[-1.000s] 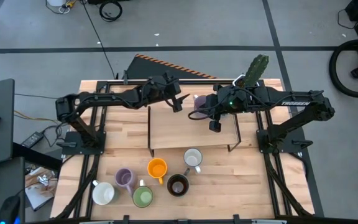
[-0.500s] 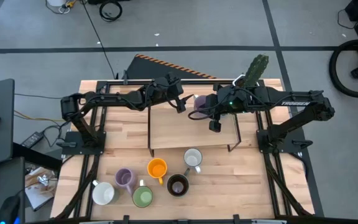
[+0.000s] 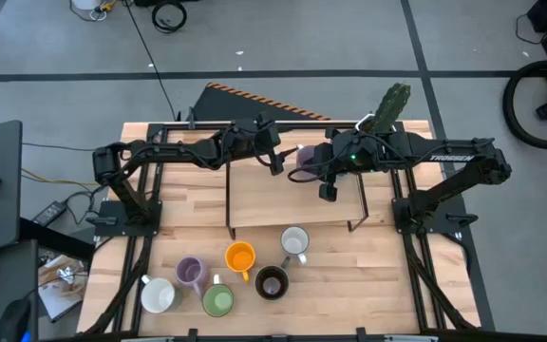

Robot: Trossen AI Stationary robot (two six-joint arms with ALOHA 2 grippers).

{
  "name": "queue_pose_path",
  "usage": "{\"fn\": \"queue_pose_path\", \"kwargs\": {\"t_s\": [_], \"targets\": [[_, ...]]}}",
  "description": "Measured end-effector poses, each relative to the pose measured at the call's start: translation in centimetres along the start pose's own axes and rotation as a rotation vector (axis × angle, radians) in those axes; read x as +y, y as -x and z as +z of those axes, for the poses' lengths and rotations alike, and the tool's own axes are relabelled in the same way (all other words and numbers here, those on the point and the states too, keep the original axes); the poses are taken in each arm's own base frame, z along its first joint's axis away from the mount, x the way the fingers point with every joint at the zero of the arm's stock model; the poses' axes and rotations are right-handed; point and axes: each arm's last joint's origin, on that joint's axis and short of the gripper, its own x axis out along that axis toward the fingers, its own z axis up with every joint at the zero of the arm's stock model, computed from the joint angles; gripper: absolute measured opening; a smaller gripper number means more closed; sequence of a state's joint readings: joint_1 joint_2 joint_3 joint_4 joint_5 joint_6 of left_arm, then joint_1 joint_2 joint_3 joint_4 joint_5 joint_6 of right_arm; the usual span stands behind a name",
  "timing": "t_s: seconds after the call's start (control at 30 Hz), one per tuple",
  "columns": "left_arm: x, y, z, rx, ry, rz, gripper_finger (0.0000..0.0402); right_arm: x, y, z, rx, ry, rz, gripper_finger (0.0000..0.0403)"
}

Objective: Place coffee mugs
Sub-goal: Put the light blue cup on the shelf

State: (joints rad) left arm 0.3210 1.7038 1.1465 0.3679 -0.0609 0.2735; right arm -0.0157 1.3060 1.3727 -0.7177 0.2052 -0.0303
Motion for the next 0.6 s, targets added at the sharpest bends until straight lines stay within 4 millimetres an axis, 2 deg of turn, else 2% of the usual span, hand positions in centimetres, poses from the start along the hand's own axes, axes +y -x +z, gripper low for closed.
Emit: {"fn": "queue_pose_path", "kwargs": {"t_s": [0.1, 0.27, 0.4, 0.6], "targets": [[0.5, 0.6, 0.6, -0.003, -0.001, 0.026, 0.0293, -0.1, 0.4, 0.0, -0.009, 0.007, 0.0, 0.0091], [1.9, 3.1, 2.5, 0.005, 0.029, 0.042, 0.0293, -0.5, 2.3, 0.2, -0.066, 0.005, -0.002, 0.0091], [1.3, 5.5, 3.2, 0.102, 0.056, -0.033, 0.0293, -0.6, 2.9, -0.2, -0.077, 0.007, 0.017, 0.0091], [0.4, 9.2, 4.8, 0.163, 0.135, -0.094, 0.0293, -0.4, 2.4, -1.1, -0.055, -0.003, 0.02, 0.0091]]}}
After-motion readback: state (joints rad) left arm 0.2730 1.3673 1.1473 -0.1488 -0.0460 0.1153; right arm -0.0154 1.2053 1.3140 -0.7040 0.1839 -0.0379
